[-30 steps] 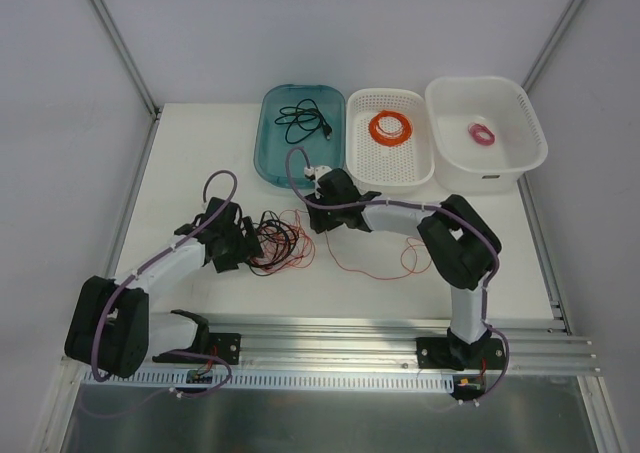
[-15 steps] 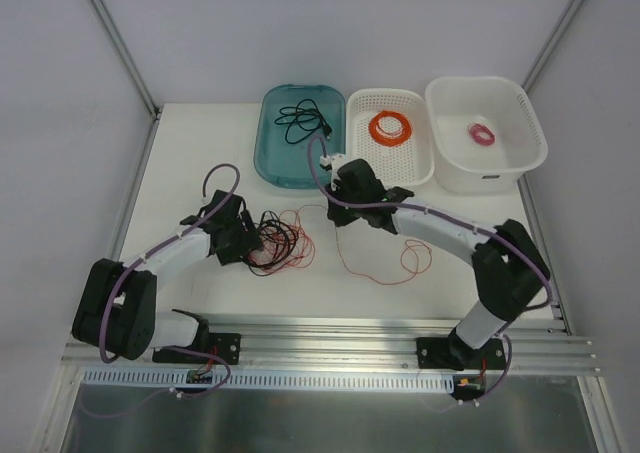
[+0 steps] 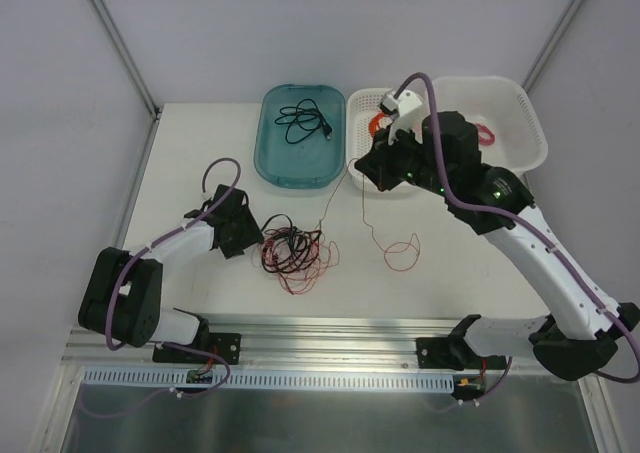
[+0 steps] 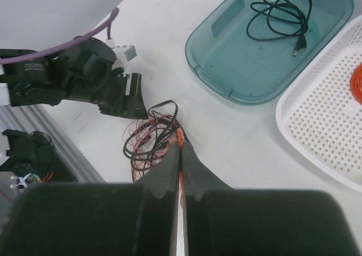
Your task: Untangle the cables
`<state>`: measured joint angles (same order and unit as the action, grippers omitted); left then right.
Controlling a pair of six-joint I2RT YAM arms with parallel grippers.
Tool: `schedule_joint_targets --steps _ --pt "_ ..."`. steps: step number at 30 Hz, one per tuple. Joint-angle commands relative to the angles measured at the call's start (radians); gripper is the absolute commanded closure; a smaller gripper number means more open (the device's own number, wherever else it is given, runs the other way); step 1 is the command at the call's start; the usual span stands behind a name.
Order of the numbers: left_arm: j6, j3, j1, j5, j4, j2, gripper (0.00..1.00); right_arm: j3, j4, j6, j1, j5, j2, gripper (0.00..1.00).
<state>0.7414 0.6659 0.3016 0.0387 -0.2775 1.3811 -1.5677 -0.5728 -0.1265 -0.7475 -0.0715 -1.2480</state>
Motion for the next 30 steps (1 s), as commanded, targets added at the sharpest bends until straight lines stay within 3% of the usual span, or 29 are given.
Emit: schedule_joint_targets --steps 1,8,13,16,23,27,30 --pt "0.015 -0.039 0.007 0.024 -0.091 0.052 0.41 -0.107 -0.093 -0.035 0.007 -0.056 0.039 0.99" --pt "-0.004 -0.078 0.007 0.003 -0.132 -0.118 0.41 -0.146 -0.099 -0.019 0.005 -0.126 0.028 0.99" --pt "-0.045 -0.074 0.007 -0.017 -0.204 -0.275 0.32 -0.065 -0.069 -0.038 0.011 0.008 0.091 0.99" --pt "-0.085 -0.043 0.007 -0.017 -0.255 -0.376 0.27 0.066 -0.062 -0.016 0.022 0.132 0.152 0.99" --pt "-0.175 0.027 0.007 -0.030 -0.319 -0.563 0.18 0.441 -0.058 0.122 0.042 0.219 0.298 0.99" --pt "-0.227 0.041 0.005 -0.033 -0.322 -0.643 0.04 0.665 -0.035 0.255 0.045 0.288 0.375 0.99" --pt "-0.276 0.041 0.007 -0.031 -0.321 -0.689 0.01 0.814 -0.003 0.341 0.051 0.303 0.390 0.99"
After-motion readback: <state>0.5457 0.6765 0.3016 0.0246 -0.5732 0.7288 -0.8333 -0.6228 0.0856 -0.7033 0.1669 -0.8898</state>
